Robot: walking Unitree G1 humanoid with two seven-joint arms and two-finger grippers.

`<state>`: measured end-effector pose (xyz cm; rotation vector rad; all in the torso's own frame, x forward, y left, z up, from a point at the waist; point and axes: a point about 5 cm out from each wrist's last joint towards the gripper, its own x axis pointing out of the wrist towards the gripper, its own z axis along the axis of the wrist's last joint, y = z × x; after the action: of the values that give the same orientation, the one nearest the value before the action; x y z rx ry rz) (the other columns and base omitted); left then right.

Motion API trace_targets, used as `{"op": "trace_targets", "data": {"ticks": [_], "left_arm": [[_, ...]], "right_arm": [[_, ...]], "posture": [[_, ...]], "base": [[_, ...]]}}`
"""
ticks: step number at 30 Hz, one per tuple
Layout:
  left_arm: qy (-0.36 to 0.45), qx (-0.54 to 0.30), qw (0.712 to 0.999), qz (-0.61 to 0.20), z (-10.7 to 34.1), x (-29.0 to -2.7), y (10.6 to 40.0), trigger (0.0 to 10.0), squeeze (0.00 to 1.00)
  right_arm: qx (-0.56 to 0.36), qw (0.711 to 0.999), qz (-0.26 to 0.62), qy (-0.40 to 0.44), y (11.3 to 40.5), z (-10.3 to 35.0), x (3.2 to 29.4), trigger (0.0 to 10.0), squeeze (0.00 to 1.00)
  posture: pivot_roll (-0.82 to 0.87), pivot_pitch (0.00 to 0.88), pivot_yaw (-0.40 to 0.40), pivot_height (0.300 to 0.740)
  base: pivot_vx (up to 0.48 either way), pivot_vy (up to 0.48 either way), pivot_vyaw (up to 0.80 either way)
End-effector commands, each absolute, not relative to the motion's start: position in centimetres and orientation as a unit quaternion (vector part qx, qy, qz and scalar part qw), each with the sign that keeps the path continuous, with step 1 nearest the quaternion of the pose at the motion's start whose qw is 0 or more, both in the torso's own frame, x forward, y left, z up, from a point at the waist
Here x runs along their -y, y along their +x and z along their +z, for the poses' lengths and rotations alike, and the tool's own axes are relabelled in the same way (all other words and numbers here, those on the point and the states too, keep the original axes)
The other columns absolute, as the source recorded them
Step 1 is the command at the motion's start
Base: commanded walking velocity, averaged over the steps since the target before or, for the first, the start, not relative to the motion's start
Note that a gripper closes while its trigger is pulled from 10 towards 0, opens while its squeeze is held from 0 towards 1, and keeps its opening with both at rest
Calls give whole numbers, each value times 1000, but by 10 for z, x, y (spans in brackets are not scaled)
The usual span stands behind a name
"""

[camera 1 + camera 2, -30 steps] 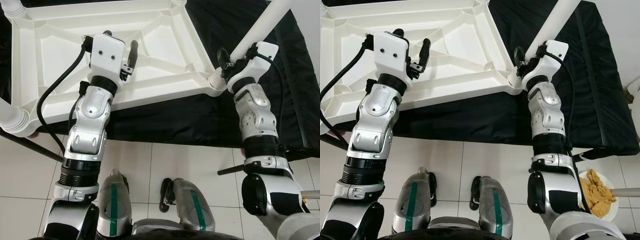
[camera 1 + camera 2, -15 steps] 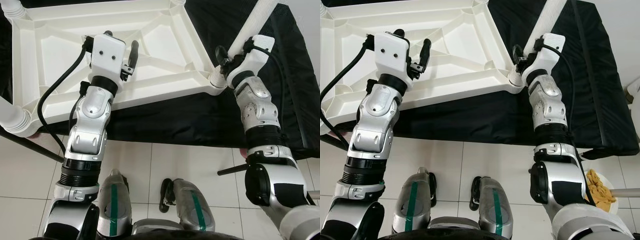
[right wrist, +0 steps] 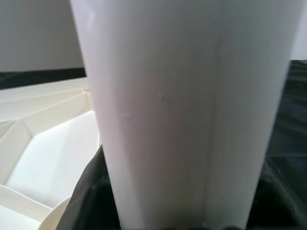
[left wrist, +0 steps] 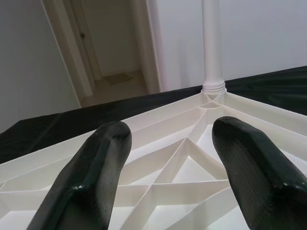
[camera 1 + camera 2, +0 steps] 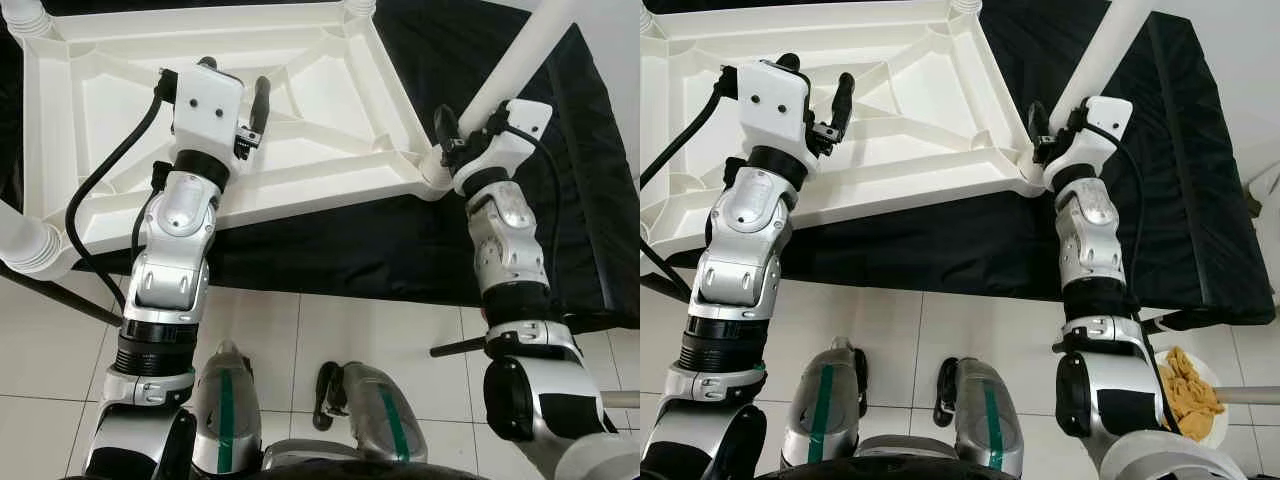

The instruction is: Building children table

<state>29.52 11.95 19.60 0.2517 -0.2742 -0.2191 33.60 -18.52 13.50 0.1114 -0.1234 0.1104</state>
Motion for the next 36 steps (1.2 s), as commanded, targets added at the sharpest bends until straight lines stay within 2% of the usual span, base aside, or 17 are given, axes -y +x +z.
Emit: {"op": "trace_targets", "data": {"ticks": [1, 4, 14, 20, 28, 36], "left_arm": [[130, 137, 978, -93, 197, -120, 294, 10000, 0], [131, 138, 977, -95, 197, -120, 294, 10000, 0], [131, 138, 977, -95, 198, -120, 294, 10000, 0], [132, 137, 977, -94, 198, -121, 294, 10000, 0], [132, 137, 977, -93, 198, -121, 294, 10000, 0], [131, 137, 978, -91, 199, -121, 293, 10000, 0]], "right_arm": [[-3, 996, 44, 79, 325, 101, 188, 10000, 0], [29, 995, 55, 79, 320, 105, 186, 10000, 0], [35, 994, 69, 76, 314, 101, 180, 10000, 0], [27, 995, 77, 51, 318, 102, 178, 10000, 0], [21, 995, 98, -26, 325, 108, 174, 10000, 0], [17, 994, 104, -22, 323, 104, 170, 10000, 0]], "posture": [[154, 31, -77, 740], [153, 31, -75, 740], [157, 30, -73, 740], [157, 32, -71, 740], [162, 35, -73, 740], [163, 39, -75, 740]], "base": [[0, 0, 0], [0, 0, 0], [0, 0, 0], [0, 0, 0], [0, 0, 0], [0, 0, 0]]}}
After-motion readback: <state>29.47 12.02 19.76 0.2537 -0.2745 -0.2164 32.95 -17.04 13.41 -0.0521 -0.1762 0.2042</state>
